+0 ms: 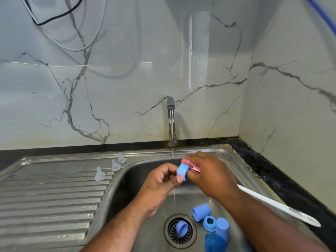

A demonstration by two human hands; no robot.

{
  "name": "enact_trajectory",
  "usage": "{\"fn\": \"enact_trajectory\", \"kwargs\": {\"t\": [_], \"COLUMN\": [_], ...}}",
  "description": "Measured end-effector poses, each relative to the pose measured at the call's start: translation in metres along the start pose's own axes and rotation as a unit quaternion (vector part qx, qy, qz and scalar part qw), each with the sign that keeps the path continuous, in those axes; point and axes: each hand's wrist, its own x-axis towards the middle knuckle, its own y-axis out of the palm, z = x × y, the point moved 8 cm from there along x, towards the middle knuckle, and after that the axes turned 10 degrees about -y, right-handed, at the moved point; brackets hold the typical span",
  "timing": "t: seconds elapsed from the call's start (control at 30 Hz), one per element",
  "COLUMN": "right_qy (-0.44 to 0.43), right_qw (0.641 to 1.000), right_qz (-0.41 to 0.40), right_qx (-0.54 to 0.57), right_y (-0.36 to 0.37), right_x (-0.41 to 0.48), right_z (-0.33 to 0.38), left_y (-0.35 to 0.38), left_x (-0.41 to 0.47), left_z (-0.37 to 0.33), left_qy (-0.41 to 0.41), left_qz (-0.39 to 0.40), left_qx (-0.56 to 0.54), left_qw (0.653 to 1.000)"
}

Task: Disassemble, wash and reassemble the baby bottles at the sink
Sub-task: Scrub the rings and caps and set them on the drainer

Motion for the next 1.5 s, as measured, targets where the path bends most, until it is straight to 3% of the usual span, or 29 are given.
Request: {"fn": "enact_trajectory", "kwargs": {"t": [0.23,0.3,0.4,0.47,0.57,0.7,0.77,0.9,1.03,1.33,1.5], "right_qy": [-0.14,-0.11,0.02,0.055,0.028,-0.085,-0.116,-0.012,0.048,0.0,-0.007], "right_qw": [0.989,0.993,1.0,0.997,0.999,0.996,0.993,1.0,0.997,0.992,0.997], "right_qz": [-0.026,-0.029,-0.002,0.023,0.021,0.004,-0.003,0.014,0.049,0.088,-0.02], "right_qx": [-0.048,-0.042,0.024,0.044,0.013,-0.029,-0.033,0.009,0.028,0.091,0.076], "right_y": [-0.001,-0.001,-0.001,0.005,0.004,0.003,0.005,0.003,0.009,0.011,-0.011], "right_x": [-0.002,-0.001,0.001,-0.002,-0.002,-0.002,-0.002,0.001,-0.001,-0.002,-0.002], "right_z": [0.027,0.024,0.0,-0.007,-0.003,0.017,0.022,0.005,-0.016,-0.022,-0.015], "left_y": [0.002,0.0,0.001,0.003,0.005,0.009,0.005,-0.001,-0.003,-0.001,-0.032], "left_x": [0.002,0.002,-0.001,-0.002,-0.001,-0.001,-0.001,-0.003,-0.001,0.0,0.001], "left_z": [0.01,0.006,-0.002,-0.002,0.003,0.012,0.009,-0.003,-0.004,0.007,0.012], "left_qy": [-0.071,-0.044,-0.004,-0.001,-0.027,-0.102,-0.081,-0.011,-0.028,-0.116,-0.162], "left_qz": [-0.015,-0.014,0.0,0.004,0.006,0.0,-0.011,-0.01,-0.029,-0.037,-0.119], "left_qx": [-0.07,-0.071,-0.034,-0.01,-0.005,-0.059,-0.028,0.006,-0.023,-0.117,-0.186], "left_qw": [0.995,0.996,0.999,1.0,1.0,0.993,0.996,1.0,0.999,0.986,0.962]}}
